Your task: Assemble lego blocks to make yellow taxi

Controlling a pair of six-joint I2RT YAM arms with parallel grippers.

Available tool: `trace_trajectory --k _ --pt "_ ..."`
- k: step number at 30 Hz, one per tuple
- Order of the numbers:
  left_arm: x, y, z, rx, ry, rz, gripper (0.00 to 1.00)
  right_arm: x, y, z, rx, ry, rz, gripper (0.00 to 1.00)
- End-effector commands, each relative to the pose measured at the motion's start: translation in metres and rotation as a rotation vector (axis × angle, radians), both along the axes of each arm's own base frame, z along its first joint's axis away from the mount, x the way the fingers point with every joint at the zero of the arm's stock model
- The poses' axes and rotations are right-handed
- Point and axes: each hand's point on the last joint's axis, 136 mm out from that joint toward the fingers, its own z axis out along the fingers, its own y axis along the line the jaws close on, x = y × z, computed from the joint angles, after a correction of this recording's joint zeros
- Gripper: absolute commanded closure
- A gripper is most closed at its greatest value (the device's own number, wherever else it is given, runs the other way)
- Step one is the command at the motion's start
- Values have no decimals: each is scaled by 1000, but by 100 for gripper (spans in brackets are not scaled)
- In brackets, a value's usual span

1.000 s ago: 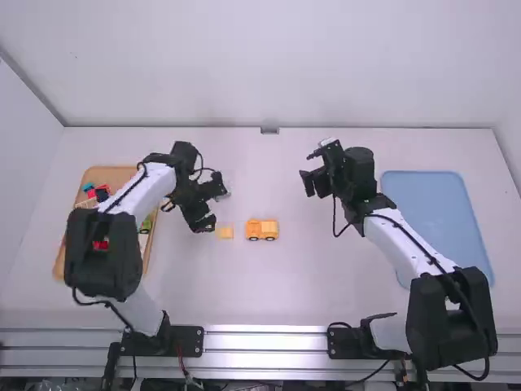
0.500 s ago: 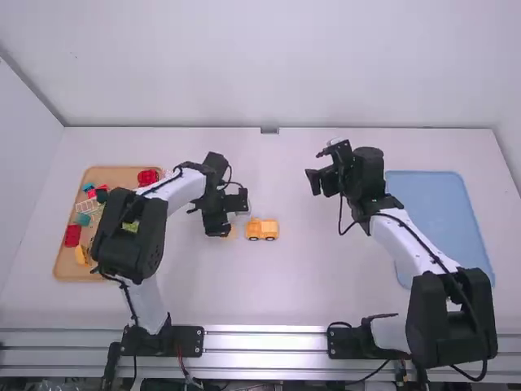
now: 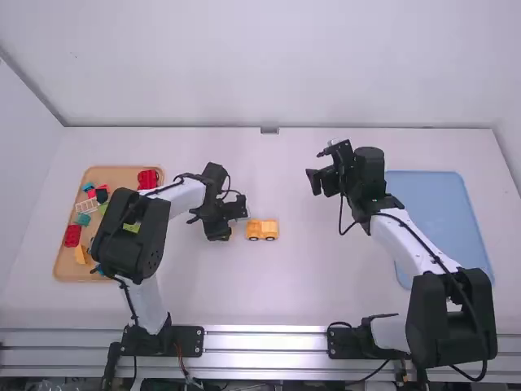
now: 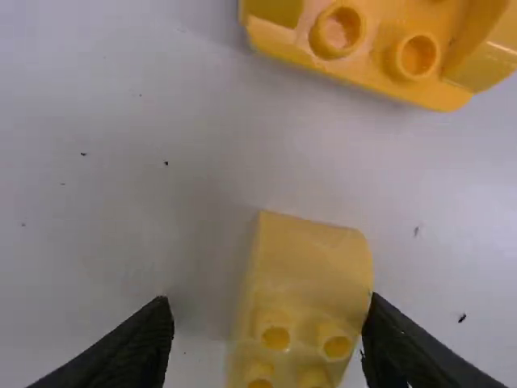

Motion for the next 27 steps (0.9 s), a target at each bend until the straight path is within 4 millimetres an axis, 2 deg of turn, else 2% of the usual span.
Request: trace_trajectory --k 1,5,6,8,12,14,15,17,19,20,21,23,27 --pt "-8 -1 -5 -6 35 28 50 -3 2 8 9 -17 7 1" --pt "-8 -1 -4 -6 47 105 55 -3 4 9 7 -21 14 1" --pt "-9 -3 -4 -11 57 133 59 -3 2 9 7 -22 9 1" --pt "-10 -3 -5 -9 65 166 59 -2 1 10 8 -24 4 2" --pt "-7 -3 -5 -8 81 311 66 -2 1 10 7 -24 4 2" --pt "-6 -3 -5 -3 94 407 74 -2 1 9 5 -25 4 1" --pt "-5 -3 -5 -3 97 428 73 -2 0 10 4 -25 2 1" --pt "0 -4 -4 -15 111 595 78 -1 1 10 6 -29 3 1" --pt "3 -5 -4 -23 121 699 76 -1 0 11 6 -33 2 1" --pt "4 -5 -4 -26 134 779 82 0 1 12 8 -38 3 2" --pt "4 -5 -4 -28 142 827 82 0 1 13 8 -41 3 1" --pt "4 -5 -4 -31 174 985 93 1 1 14 9 -47 3 1" --pt "3 -2 -4 -25 226 1237 98 1 1 14 9 -45 3 1"
